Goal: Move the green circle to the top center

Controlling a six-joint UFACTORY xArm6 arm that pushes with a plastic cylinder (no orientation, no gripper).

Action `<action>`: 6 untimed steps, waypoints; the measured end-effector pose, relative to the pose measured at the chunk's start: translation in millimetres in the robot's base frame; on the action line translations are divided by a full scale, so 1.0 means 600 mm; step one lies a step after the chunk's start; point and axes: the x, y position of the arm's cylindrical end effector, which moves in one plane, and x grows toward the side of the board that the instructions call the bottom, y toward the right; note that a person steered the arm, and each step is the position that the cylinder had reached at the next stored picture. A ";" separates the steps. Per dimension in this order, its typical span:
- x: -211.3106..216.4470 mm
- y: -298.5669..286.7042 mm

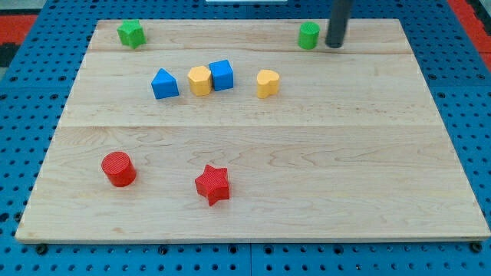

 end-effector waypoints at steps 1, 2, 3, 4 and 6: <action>-0.022 -0.031; -0.028 -0.164; -0.036 -0.164; -0.055 -0.193; -0.046 -0.239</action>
